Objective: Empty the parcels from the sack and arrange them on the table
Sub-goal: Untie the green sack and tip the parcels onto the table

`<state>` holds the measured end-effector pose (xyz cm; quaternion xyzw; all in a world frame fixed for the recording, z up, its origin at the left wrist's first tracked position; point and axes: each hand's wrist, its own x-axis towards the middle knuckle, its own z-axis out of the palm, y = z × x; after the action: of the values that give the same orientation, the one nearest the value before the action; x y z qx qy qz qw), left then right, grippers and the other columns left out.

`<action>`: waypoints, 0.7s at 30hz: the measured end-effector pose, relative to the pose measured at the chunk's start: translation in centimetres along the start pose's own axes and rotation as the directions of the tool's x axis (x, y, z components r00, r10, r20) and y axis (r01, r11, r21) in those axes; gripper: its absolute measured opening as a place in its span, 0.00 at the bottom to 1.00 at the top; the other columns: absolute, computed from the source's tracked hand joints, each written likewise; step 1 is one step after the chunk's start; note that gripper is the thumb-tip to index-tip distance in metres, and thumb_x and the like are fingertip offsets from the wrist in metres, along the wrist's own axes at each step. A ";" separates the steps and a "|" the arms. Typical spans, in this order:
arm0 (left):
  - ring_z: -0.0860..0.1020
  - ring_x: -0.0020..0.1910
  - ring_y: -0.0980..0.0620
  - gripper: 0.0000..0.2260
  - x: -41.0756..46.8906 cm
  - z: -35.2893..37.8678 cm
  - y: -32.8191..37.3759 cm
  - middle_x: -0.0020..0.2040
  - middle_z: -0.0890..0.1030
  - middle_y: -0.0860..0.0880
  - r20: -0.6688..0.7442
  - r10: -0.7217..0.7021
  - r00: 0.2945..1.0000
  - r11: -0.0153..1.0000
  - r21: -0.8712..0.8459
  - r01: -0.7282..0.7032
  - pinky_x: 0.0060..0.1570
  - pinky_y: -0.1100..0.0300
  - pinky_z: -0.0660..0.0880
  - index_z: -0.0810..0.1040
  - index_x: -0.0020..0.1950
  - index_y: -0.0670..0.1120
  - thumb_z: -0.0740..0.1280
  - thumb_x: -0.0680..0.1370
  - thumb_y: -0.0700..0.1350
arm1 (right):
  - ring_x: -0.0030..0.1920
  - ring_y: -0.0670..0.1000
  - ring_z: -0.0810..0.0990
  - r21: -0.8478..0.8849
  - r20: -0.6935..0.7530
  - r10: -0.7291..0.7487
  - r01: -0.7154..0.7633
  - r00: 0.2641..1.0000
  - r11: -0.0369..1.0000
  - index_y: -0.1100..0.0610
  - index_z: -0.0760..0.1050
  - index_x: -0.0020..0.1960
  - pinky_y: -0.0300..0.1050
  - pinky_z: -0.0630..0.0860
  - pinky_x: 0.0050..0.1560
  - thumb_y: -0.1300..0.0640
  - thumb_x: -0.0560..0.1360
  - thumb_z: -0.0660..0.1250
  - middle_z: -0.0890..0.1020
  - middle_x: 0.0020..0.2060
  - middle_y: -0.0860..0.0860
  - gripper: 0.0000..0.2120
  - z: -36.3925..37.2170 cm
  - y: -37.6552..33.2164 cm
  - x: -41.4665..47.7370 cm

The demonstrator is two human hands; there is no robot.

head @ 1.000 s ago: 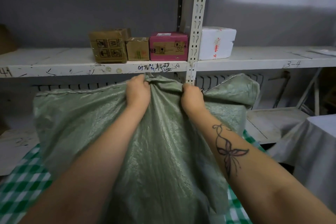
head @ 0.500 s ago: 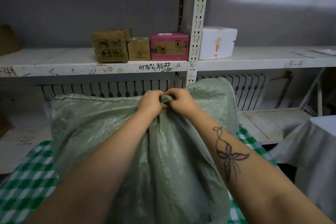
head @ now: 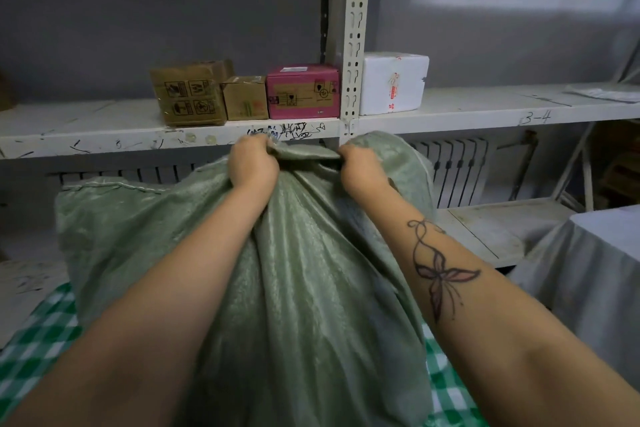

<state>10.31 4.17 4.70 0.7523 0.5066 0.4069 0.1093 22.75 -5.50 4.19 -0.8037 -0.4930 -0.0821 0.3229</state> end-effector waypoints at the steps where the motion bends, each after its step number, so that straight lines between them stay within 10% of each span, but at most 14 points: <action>1: 0.78 0.53 0.41 0.15 0.3 0.0 -0.2 0.55 0.80 0.42 -0.007 0.000 1.000 1.000 -0.012 0.000 0.48 0.53 0.73 0.80 0.52 0.45 0.60 0.74 0.31 | 0.45 0.56 0.79 0.039 -0.021 -0.012 0.012 1.000 0.999 0.62 0.76 0.55 0.46 0.74 0.44 0.68 0.78 0.55 0.81 0.47 0.58 0.12 0.2 0.0 -0.1; 5: 0.75 0.58 0.42 0.14 -0.5 0.4 -0.9 0.59 0.78 0.41 0.220 0.040 0.975 0.995 0.078 -0.059 0.56 0.52 0.72 0.79 0.58 0.44 0.69 0.73 0.38 | 0.52 0.61 0.80 0.155 0.015 0.026 -0.028 1.000 0.988 0.64 0.78 0.57 0.47 0.74 0.52 0.71 0.75 0.55 0.82 0.50 0.63 0.16 1.5 0.2 -0.8; 9: 0.68 0.66 0.43 0.40 -2.5 1.2 -1.3 0.65 0.69 0.42 0.584 -0.011 0.812 0.987 0.135 -0.084 0.66 0.54 0.67 0.72 0.66 0.45 0.77 0.60 0.61 | 0.60 0.57 0.78 0.249 0.076 0.066 -0.083 0.995 0.965 0.62 0.78 0.60 0.43 0.71 0.60 0.72 0.72 0.57 0.81 0.57 0.60 0.20 2.6 0.1 -1.8; 16: 0.65 0.67 0.40 0.27 -4.1 3.5 -1.0 0.64 0.68 0.41 0.522 -0.001 0.853 0.979 0.174 -0.105 0.66 0.52 0.64 0.73 0.66 0.51 0.73 0.69 0.55 | 0.40 0.55 0.77 0.601 0.180 0.020 -0.126 0.984 0.790 0.51 0.72 0.39 0.56 0.78 0.46 0.64 0.68 0.61 0.78 0.39 0.55 0.08 2.5 -1.3 -2.7; 21: 0.67 0.66 0.42 0.19 -5.5 3.9 -2.0 0.64 0.71 0.43 0.439 0.030 0.898 0.987 0.132 -0.097 0.62 0.51 0.69 0.76 0.64 0.48 0.70 0.74 0.48 | 0.71 0.62 0.64 0.036 0.104 0.104 -0.109 0.989 0.993 0.54 0.56 0.74 0.58 0.62 0.71 0.63 0.74 0.60 0.61 0.73 0.59 0.30 2.5 -0.5 -2.0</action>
<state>10.98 1.39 -1.74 0.8464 0.4736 0.1925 0.1494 20.87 -5.33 1.50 -0.8251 -0.4668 -0.0132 0.3179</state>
